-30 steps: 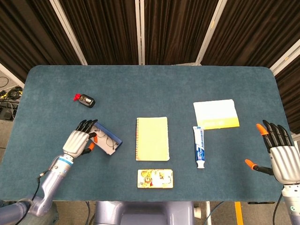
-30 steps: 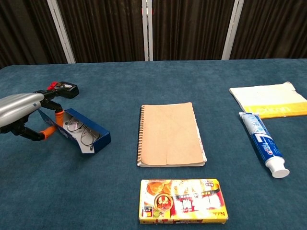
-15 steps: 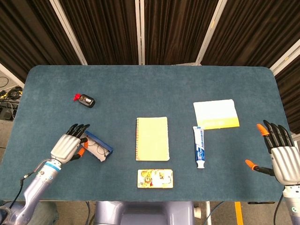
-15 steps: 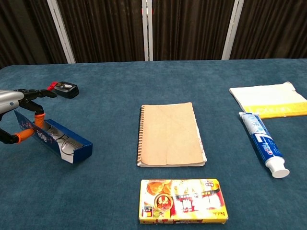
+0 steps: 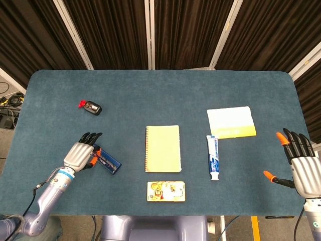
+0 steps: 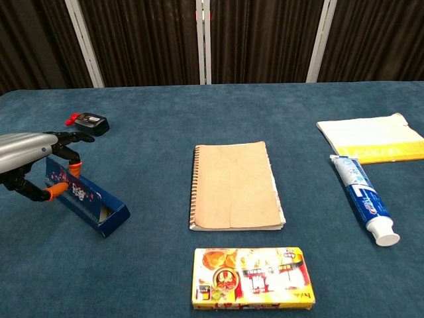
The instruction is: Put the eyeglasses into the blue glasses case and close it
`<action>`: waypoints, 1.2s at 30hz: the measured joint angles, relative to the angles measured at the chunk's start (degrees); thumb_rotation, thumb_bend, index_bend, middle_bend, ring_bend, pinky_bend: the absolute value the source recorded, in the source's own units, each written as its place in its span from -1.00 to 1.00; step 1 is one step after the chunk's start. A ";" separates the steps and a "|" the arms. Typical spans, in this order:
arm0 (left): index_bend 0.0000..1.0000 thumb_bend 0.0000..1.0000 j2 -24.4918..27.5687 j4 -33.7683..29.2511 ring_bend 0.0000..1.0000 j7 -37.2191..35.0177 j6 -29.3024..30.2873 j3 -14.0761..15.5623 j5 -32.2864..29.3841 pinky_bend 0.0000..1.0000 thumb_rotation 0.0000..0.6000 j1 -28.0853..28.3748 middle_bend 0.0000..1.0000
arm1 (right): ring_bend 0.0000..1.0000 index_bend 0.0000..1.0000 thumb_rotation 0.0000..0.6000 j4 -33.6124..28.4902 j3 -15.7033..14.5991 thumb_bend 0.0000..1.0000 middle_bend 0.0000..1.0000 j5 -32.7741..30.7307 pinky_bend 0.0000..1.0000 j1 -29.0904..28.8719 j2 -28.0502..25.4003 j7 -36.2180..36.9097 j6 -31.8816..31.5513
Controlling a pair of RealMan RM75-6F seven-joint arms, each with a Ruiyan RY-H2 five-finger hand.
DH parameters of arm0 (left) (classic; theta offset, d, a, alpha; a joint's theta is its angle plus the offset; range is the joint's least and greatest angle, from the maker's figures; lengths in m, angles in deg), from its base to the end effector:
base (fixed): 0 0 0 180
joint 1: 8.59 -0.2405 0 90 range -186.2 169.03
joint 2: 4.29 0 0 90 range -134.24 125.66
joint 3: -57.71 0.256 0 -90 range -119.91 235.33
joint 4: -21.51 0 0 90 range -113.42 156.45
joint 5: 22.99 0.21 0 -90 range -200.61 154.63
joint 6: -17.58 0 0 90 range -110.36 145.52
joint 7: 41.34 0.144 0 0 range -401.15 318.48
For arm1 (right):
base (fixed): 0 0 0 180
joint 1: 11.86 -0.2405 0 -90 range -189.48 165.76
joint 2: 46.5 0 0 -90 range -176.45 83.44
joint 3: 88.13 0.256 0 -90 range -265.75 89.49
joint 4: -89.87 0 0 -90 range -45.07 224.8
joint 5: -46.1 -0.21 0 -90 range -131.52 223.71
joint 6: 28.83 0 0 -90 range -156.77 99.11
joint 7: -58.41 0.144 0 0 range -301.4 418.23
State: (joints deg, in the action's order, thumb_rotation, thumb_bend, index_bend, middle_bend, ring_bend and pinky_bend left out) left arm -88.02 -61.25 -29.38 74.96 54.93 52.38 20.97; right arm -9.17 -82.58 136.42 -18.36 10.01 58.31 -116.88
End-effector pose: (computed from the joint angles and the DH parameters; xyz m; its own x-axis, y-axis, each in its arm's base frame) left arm -0.2406 0.2869 0.0019 0.4847 0.3260 0.8116 0.8652 -0.3146 -0.3904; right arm -0.2731 -0.1959 0.1982 0.4050 0.1082 0.9079 -0.9007 -0.1234 0.4165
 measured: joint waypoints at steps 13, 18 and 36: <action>-1.00 -0.27 -0.78 2.03 -1.00 -4.44 1.12 -1.29 0.65 -1.00 1.00 0.28 -1.00 | -1.00 -1.00 1.00 -0.05 -0.03 -1.00 -1.00 -0.05 -1.00 -0.05 0.13 -0.47 0.14; -1.00 -0.50 2.00 0.61 -1.00 -6.81 2.40 -1.20 3.32 -1.00 1.00 0.24 -1.00 | -1.00 -1.00 1.00 -0.18 -0.03 -1.00 -1.00 0.01 -1.00 0.02 0.08 -0.47 -0.01; -0.73 -0.80 0.43 4.66 -1.00 -4.58 -2.89 2.04 7.17 -1.00 1.00 3.41 -1.00 | -1.00 -1.00 1.00 -0.19 0.00 -1.00 -1.00 -0.22 -1.00 -0.05 0.18 -0.79 0.22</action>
State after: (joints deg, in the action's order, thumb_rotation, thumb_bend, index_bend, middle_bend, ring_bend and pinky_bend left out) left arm -87.58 -56.59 -33.96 72.07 56.97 59.55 24.38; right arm -9.36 -82.58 136.20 -18.41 10.18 57.52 -116.66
